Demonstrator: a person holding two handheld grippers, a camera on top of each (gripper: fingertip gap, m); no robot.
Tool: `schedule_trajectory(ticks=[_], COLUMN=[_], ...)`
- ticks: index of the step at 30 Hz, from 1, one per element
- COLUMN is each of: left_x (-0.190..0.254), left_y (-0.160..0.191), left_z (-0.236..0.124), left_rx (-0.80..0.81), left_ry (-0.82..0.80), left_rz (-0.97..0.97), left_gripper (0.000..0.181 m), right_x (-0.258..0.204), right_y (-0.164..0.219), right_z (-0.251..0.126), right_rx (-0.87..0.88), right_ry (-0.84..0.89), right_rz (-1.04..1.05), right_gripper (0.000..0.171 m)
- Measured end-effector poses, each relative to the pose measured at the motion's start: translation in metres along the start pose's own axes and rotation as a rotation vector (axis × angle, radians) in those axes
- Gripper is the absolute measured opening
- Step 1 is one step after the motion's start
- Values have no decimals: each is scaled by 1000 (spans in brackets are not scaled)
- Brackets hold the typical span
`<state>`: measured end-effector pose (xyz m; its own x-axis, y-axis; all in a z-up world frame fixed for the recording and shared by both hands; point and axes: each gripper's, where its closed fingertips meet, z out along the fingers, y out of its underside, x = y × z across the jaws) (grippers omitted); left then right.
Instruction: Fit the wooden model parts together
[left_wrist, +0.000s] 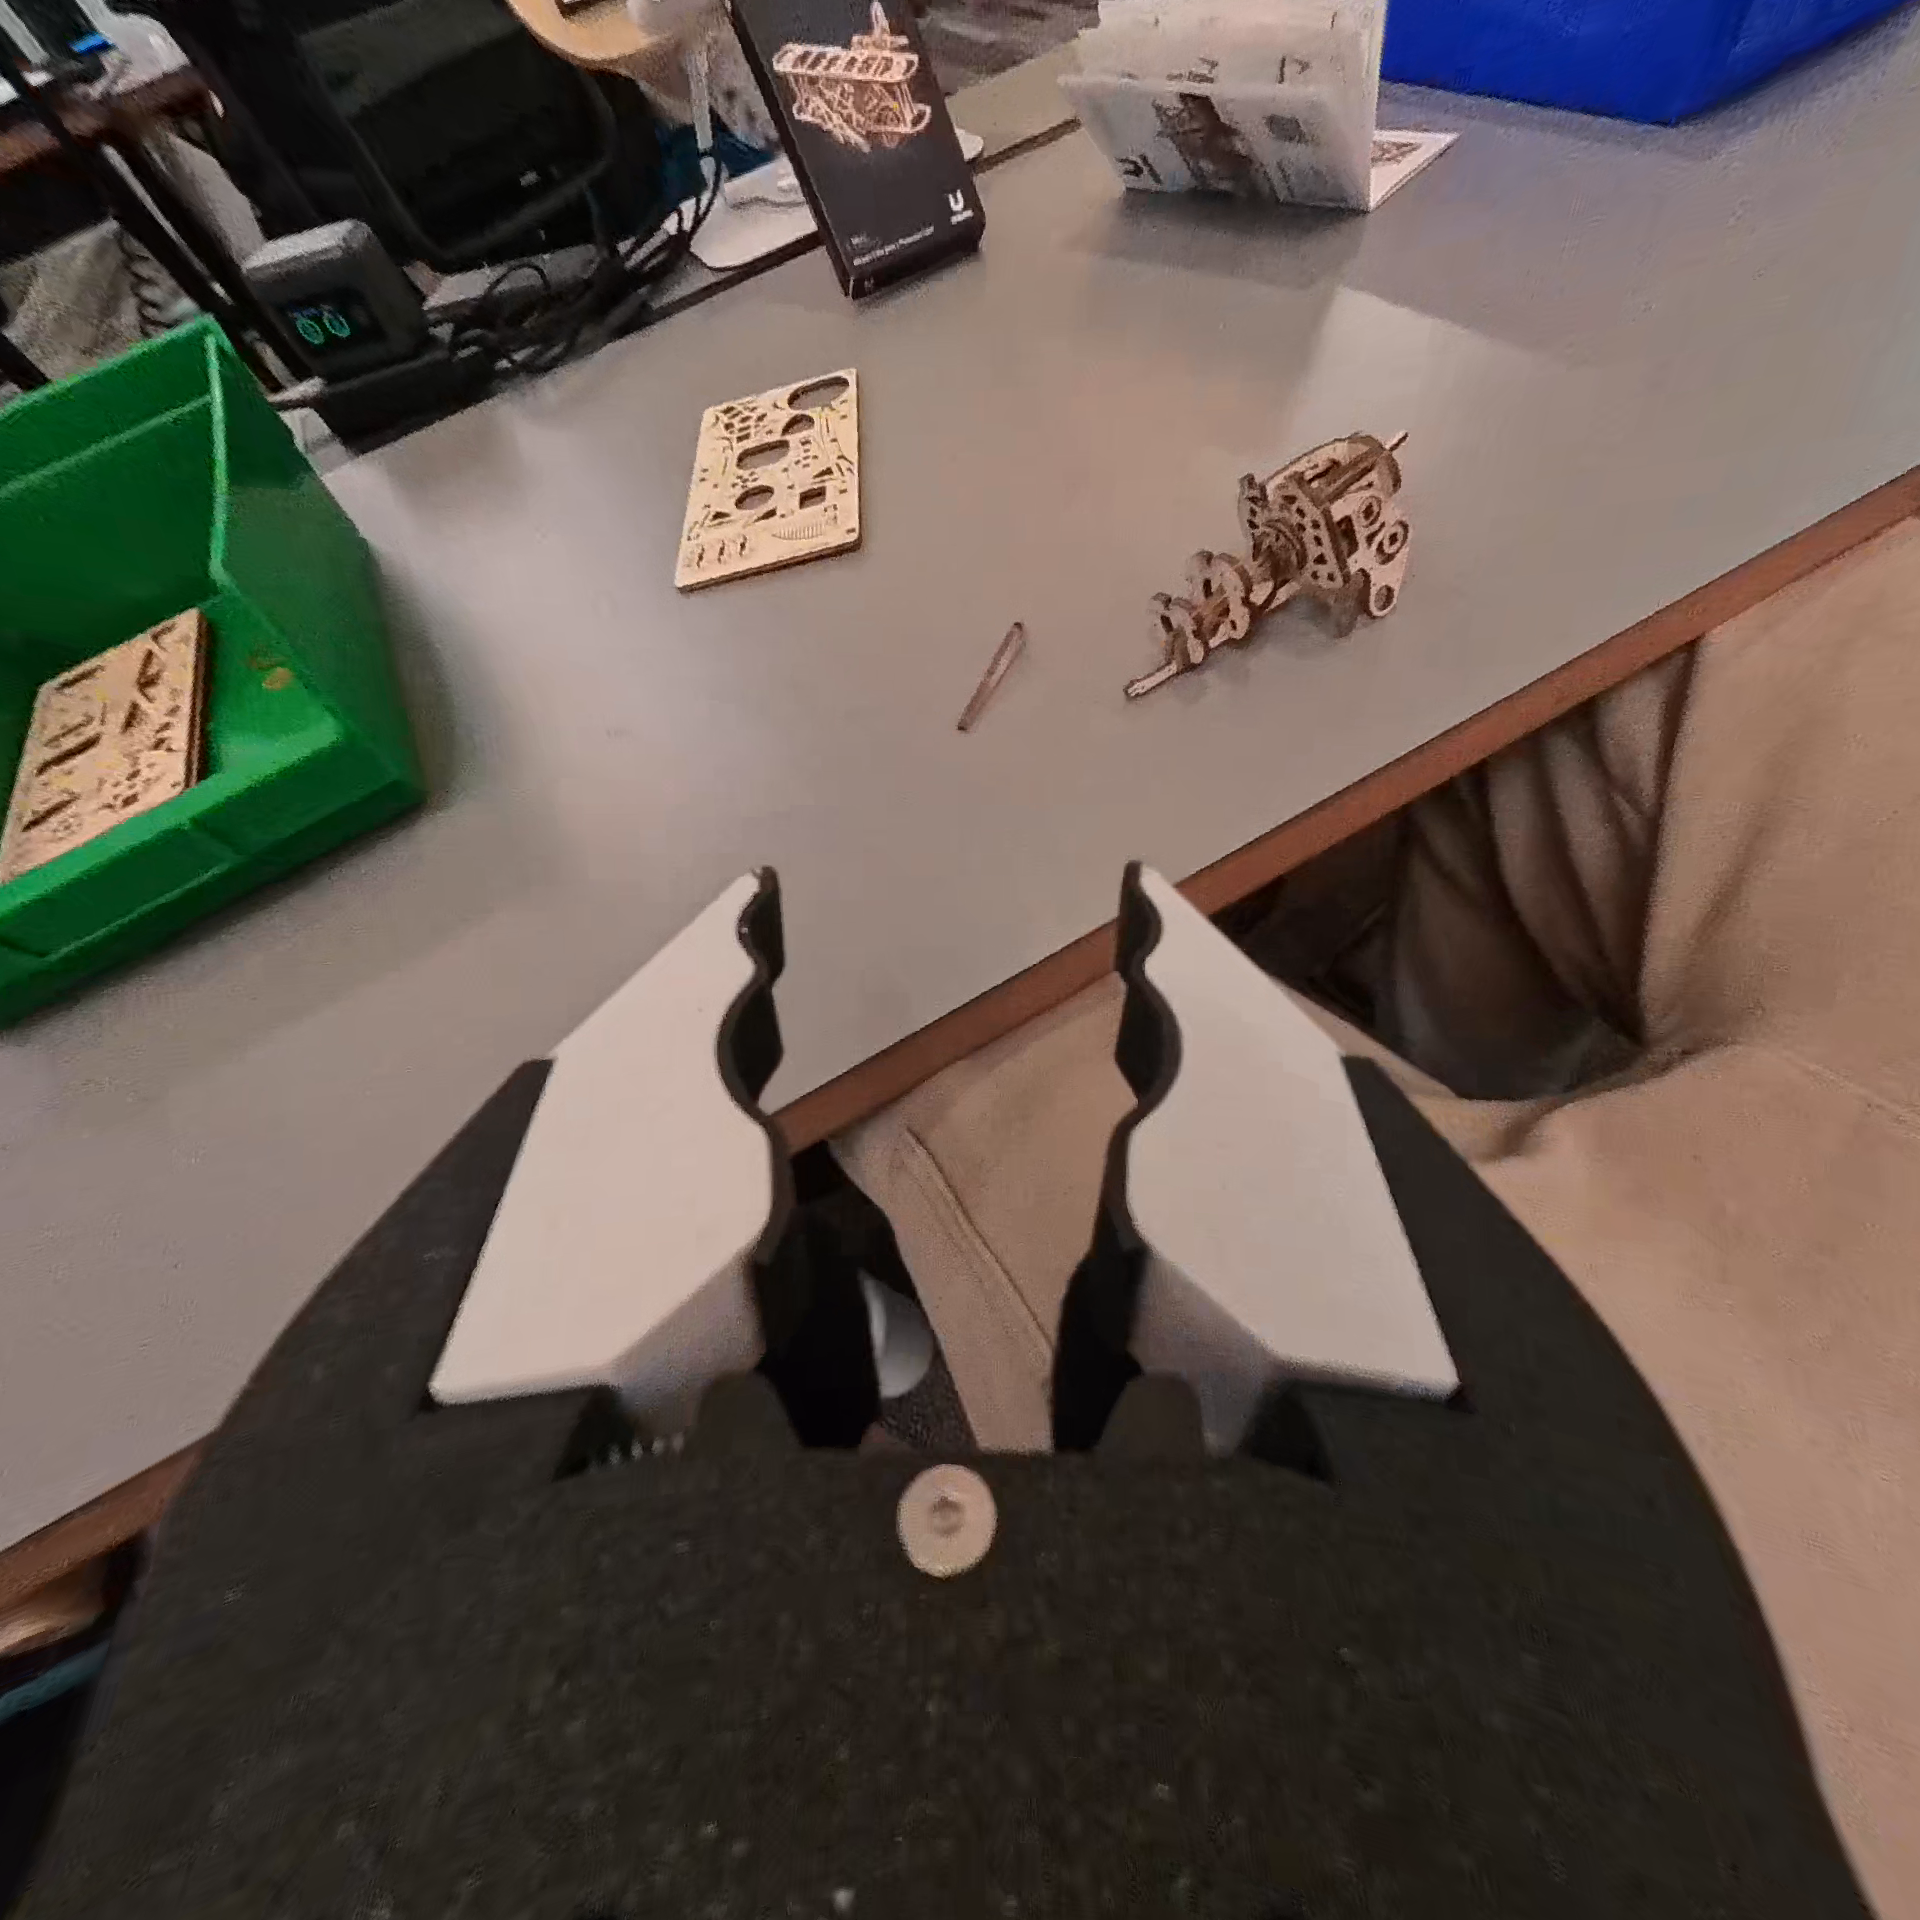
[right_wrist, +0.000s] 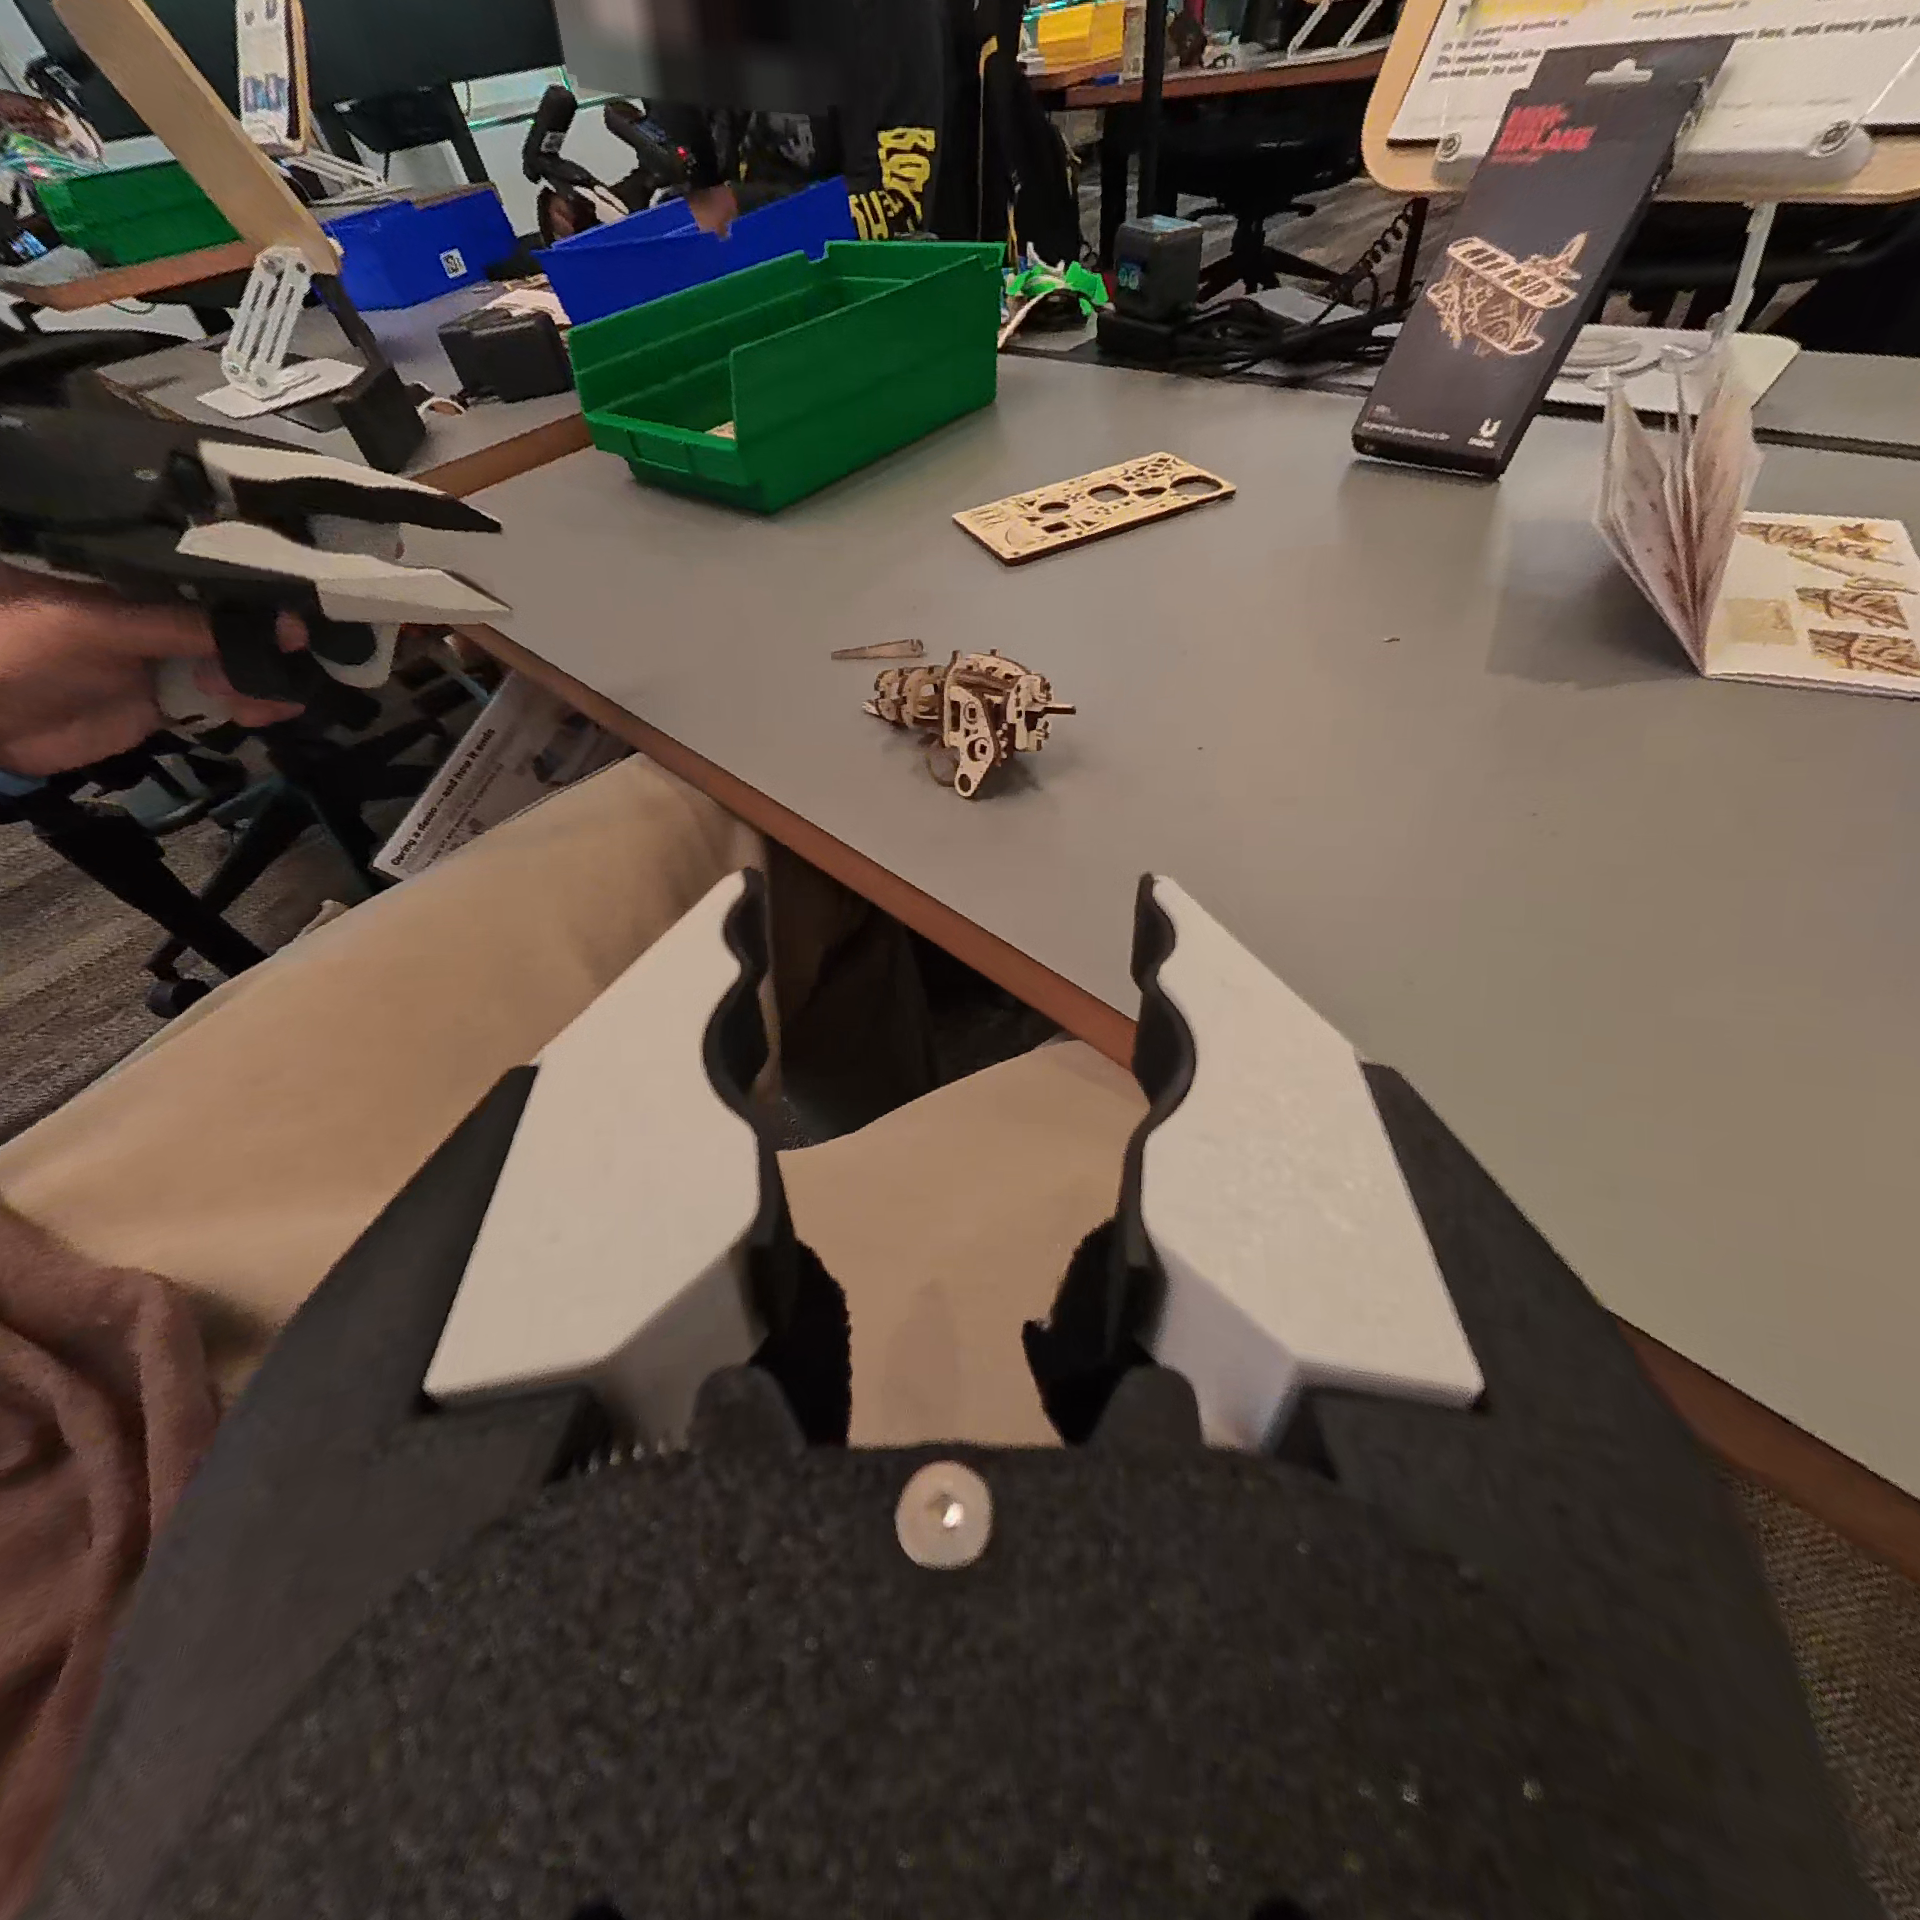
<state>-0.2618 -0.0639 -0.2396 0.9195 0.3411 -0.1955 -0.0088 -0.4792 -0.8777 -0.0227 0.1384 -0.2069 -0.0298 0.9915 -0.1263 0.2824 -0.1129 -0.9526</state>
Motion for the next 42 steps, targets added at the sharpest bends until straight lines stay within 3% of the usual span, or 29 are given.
schedule_trajectory(ticks=[1, 14, 24, 42], left_x=[-1, 8, 5, 6], left_y=[0, 0, 8, 11], left_z=[-1, -8, -6, -2], left_rx=[8, -9, -47, -61], left_ry=[-9, 28, 12, 28], left_rz=[17, -26, -36, -10], left_gripper=[61, 49, 49, 47], right_x=[2, -2, 0, -2], right_y=[0, -4, -6, -7], right_z=[0, -3, -7, -1], right_rx=[1, 27, 39, 31], right_ry=[1, -12, -50, -65], right_rz=[5, 22, 129, 87], right_gripper=[69, 69, 65, 65])
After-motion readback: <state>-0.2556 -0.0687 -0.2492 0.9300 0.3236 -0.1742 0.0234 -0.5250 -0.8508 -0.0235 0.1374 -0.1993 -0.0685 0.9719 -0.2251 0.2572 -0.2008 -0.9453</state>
